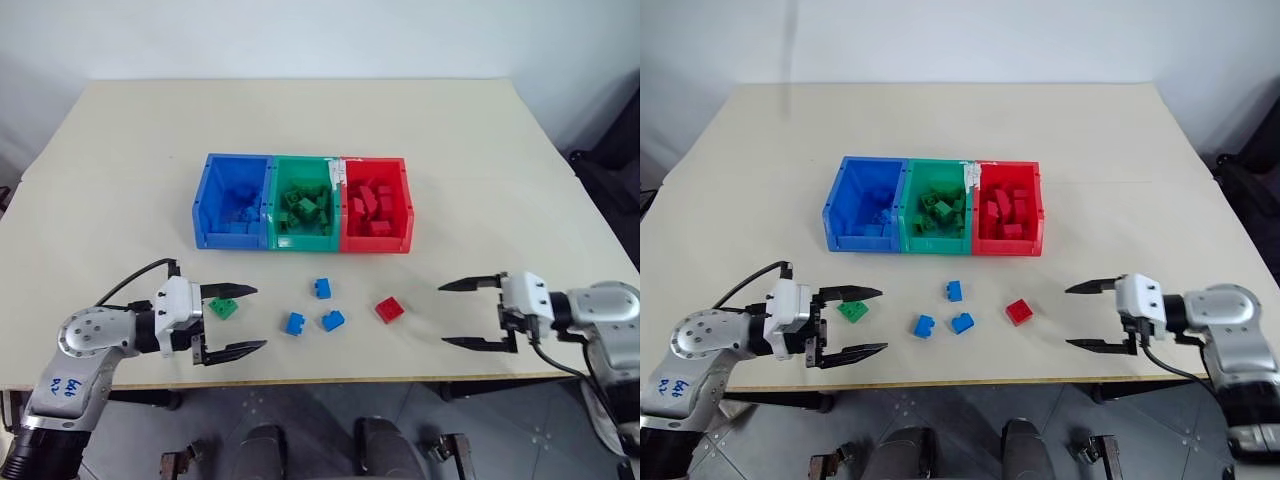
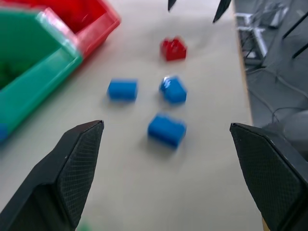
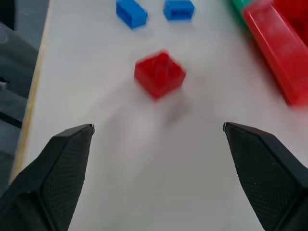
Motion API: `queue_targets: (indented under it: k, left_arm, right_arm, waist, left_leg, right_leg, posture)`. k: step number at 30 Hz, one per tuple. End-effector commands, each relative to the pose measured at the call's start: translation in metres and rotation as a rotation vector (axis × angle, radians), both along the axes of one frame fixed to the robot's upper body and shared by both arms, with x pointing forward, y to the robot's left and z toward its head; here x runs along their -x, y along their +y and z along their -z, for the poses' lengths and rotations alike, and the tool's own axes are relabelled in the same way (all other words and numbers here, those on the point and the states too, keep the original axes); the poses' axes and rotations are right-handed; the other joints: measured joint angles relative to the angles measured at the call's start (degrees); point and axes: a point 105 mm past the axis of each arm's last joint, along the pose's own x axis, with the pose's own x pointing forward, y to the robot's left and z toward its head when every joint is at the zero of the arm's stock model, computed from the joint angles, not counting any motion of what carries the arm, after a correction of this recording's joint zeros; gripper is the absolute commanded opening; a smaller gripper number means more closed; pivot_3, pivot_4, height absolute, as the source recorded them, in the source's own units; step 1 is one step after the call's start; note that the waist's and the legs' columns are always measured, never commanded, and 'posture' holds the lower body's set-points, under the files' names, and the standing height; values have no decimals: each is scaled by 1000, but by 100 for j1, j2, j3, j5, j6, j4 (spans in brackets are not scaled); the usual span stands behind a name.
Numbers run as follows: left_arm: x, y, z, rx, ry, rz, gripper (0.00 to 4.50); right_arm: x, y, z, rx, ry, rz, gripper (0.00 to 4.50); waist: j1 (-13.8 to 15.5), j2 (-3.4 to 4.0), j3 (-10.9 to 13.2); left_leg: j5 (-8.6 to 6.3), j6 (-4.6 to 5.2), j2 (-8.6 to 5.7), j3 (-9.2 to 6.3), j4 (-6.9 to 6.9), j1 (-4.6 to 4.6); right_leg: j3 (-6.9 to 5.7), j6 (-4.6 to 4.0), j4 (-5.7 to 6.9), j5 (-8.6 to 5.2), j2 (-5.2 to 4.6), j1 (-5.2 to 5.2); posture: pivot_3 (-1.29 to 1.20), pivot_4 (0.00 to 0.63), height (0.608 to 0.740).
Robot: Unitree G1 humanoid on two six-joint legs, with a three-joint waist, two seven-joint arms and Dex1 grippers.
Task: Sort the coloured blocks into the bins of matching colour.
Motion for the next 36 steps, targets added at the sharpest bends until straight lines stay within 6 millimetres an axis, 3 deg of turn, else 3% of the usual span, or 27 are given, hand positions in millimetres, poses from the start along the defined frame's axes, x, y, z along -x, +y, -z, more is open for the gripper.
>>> queue_targets:
  k: [1, 4, 8, 11, 19, 23, 25, 28, 34, 36]
  left_arm:
    - [8, 18, -1, -19, -6, -37, 4463]
    - [15, 25, 2, -20, 9, -69, 4463]
    - [27, 18, 1, 15, 31, -56, 4463]
    - [32, 13, 0, 25, 35, -56, 4500]
    - [30, 14, 0, 63, 16, -125, 4500]
    - [28, 14, -1, 96, 6, -161, 4500]
    - [24, 16, -5, 147, -6, -209, 4500]
    - [20, 21, -10, 194, -20, -277, 4500]
    - [16, 33, -8, 224, -30, -371, 4500]
    - [15, 35, -9, 222, -39, -386, 4500]
  right_arm:
    - [-4, 12, 5, 72, 40, -114, 4500]
    - [-15, 27, 9, 114, 53, -174, 4500]
    - [-21, 37, 18, 187, 97, -221, 4500]
    - [-21, 40, 19, 191, 99, -242, 3942]
    - [-21, 47, 9, 92, 62, -233, 1412]
    - [-20, 46, 2, 52, 31, -201, 1402]
    - [-26, 48, -14, -45, 12, -131, 1402]
    - [-49, 55, -57, -294, -19, 52, 1402]
    - [-96, 53, -97, -410, -125, 324, 1402]
    - [-109, 56, -100, -393, -140, 372, 2121]
  waist:
    - [20, 2, 1]
    - [17, 2, 1]
    - [21, 2, 2]
    - [11, 1, 1]
    - [-11, 1, 1]
    - [3, 2, 1]
    - [8, 2, 1]
    - [-4, 2, 1]
    - [-11, 3, 2]
    - [-13, 3, 2]
  left_leg:
    - [0, 0, -2, -3, 0, -4]
    - [-2, 4, -4, -3, -1, -8]
    - [-3, 4, -1, -4, -3, -9]
    - [-5, 3, 2, -5, -4, -9]
    - [-6, 2, 6, -4, 0, -2]
    - [-5, 0, 6, -4, -3, -4]
    - [-6, -1, 6, -4, -3, -6]
    - [-7, -1, 15, -11, -1, -7]
    - [-9, -10, 15, -7, -2, -6]
    - [-9, -11, 14, -2, -2, -6]
  right_leg:
    - [-2, 0, -1, 0, -4, -1]
    - [-4, 0, -3, 0, -6, -1]
    - [-5, -2, -3, -1, -7, -3]
    - [-5, -1, 10, -1, -8, -2]
    - [-5, -5, 3, -2, -4, -1]
    - [-6, -7, 4, -3, -5, -3]
    - [-6, -7, 6, -3, -6, -3]
    - [-6, -7, 15, -3, -7, -4]
    - [-8, -14, 9, -7, -1, -11]
    - [-9, -15, 10, -7, -1, -12]
  posture:
    - [0, 150, 740]
    - [0, 150, 740]
    - [0, 150, 740]
    - [0, 150, 740]
    - [0, 150, 740]
    - [0, 150, 740]
    - [0, 150, 740]
    - [0, 150, 740]
    - [0, 150, 740]
    - [0, 150, 740]
